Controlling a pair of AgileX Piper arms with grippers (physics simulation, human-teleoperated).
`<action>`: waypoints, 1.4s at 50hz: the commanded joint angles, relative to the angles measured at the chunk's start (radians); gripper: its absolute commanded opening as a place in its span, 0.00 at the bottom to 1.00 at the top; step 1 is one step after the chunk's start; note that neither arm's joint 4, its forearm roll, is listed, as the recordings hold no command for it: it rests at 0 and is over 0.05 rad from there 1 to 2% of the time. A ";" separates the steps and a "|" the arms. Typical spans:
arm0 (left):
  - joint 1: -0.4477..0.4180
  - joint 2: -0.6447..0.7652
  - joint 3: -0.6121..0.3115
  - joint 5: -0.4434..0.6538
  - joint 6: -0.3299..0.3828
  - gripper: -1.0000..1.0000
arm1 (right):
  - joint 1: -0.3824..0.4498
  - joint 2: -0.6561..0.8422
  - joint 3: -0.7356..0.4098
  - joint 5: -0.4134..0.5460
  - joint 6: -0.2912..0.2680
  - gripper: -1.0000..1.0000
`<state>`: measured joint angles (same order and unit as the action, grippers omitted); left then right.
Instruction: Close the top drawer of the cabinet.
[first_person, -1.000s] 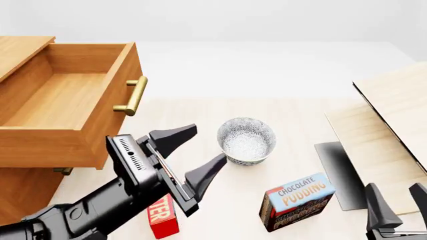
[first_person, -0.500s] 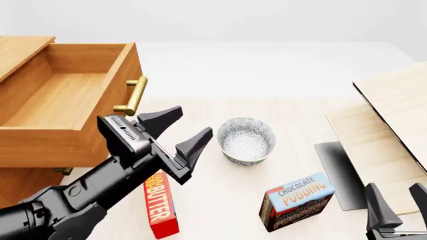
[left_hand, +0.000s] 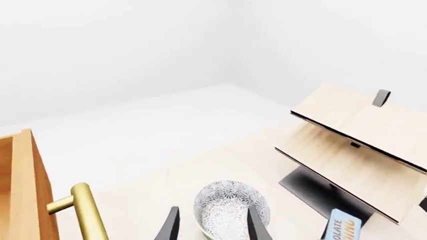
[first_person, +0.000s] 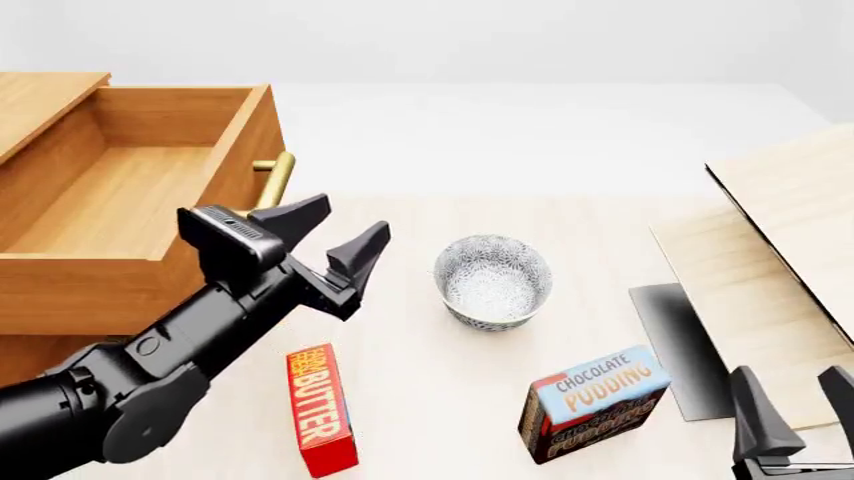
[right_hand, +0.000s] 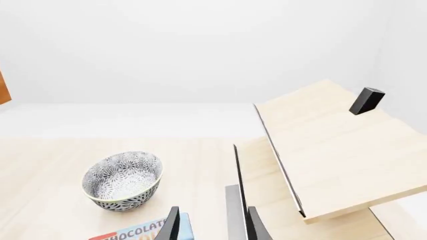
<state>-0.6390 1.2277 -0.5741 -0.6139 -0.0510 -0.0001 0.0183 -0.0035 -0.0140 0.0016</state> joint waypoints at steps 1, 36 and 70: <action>0.078 0.011 -0.002 0.021 -0.033 1.00 | 0.000 0.000 0.000 0.000 0.000 1.00; 0.261 -0.046 0.051 0.043 -0.053 1.00 | 0.000 0.000 0.000 0.000 0.000 1.00; 0.338 -0.057 0.059 0.045 -0.048 1.00 | 0.000 0.000 0.000 0.000 0.000 1.00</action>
<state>-0.3393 1.1599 -0.5119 -0.5709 -0.1246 -0.0001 0.0183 -0.0035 -0.0140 0.0016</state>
